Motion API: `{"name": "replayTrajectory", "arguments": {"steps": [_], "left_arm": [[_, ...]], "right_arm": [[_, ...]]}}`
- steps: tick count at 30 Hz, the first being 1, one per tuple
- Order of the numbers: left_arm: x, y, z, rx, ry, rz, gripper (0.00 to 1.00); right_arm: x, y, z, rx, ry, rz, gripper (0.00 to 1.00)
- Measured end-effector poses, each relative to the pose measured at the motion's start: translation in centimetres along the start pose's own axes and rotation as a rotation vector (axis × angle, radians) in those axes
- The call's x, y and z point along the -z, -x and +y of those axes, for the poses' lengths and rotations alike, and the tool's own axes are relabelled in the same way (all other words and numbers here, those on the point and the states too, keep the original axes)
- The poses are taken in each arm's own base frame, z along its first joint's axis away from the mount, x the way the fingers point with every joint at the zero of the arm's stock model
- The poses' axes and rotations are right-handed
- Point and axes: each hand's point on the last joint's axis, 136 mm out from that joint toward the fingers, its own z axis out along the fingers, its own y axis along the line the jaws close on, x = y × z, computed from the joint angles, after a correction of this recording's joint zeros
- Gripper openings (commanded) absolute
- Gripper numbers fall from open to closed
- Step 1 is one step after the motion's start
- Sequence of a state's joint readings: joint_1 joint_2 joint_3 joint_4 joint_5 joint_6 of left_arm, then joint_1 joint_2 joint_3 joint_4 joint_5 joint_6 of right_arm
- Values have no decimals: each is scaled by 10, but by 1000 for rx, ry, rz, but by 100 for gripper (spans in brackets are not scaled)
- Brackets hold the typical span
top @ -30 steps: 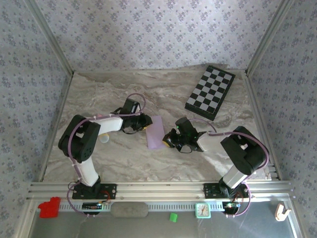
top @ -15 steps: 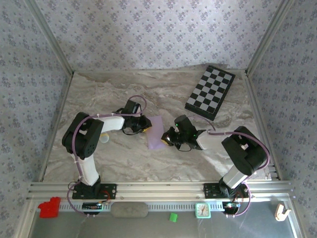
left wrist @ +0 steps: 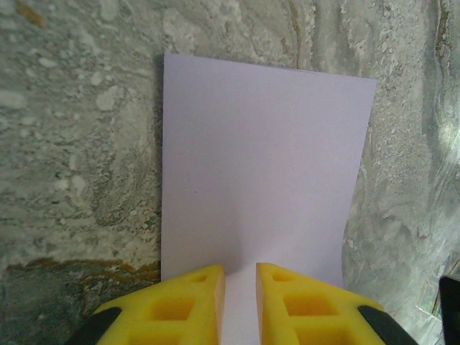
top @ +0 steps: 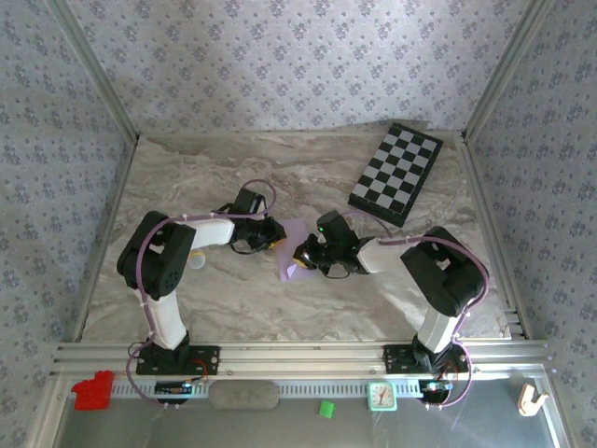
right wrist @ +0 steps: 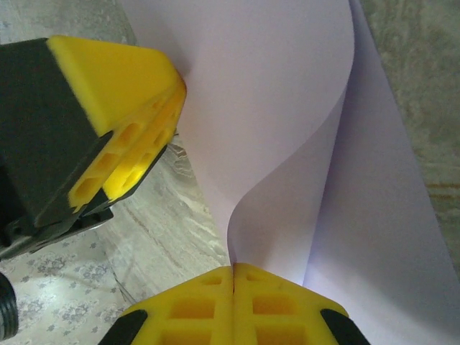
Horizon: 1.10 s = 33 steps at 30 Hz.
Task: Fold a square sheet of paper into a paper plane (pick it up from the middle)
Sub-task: Fold the triangle a second time at the center of the table.
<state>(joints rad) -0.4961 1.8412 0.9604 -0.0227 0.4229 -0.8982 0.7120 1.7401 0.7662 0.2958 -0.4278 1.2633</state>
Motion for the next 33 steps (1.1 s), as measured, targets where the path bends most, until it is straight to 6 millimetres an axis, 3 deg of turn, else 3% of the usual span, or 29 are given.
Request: {"name": "replayTrajectory", "arguments": {"steps": [18, 24, 33], "left_arm": [[4, -1, -1, -27, 5, 11, 23], [10, 8, -2, -43, 38, -8, 22], [1, 9, 4, -32, 56, 17, 19]], "right_arm": [[-13, 4, -4, 0, -23, -9, 2], [-13, 4, -8, 7, -50, -7, 2], [-13, 4, -6, 19, -43, -8, 2]]}}
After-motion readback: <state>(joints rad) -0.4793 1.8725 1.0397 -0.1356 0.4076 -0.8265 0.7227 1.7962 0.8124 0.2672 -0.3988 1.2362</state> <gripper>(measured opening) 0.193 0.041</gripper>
